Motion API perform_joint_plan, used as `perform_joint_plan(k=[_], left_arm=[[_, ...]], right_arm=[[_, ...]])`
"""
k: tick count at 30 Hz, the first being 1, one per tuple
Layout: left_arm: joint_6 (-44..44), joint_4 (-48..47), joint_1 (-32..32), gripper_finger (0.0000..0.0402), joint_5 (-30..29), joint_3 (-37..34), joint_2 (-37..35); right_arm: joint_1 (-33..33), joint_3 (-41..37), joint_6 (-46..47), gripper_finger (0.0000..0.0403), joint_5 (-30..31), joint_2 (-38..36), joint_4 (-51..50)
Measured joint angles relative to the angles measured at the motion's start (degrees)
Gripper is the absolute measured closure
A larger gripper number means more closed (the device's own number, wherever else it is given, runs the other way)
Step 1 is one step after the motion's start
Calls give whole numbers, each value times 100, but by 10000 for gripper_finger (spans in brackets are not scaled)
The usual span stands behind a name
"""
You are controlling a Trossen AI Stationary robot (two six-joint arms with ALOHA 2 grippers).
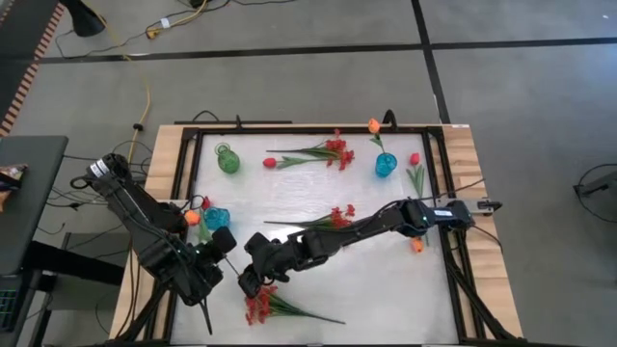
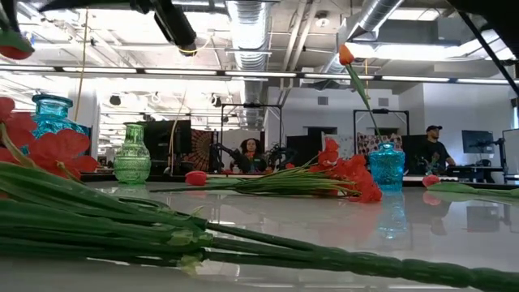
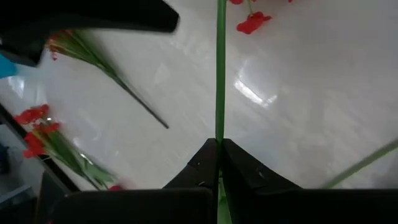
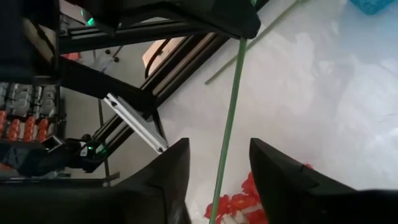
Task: Sort flowers into vase by color
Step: Put the left orange tulip into the right blue vase
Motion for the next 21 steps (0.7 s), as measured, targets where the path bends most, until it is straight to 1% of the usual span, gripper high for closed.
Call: perform_joint_plan(k=[5,10,14,18,21], left_arm=[[153,119,0,401,-241,0,0],[351,311,0,401,-623,2,0],[551,418,0,401,-915,2,0],[651,407,0,401,-945,2,0],[671,405,0,401,-952,2,0]], right_arm=[[-61,0,-21,176,-2,6,21],[-91,0,-145,173,-9,6,9],[-91,0,-158,179,-24,6,2],[-91,0,-158,194,-24,6,9],[-91,-2,-156,215,-24,6,2]])
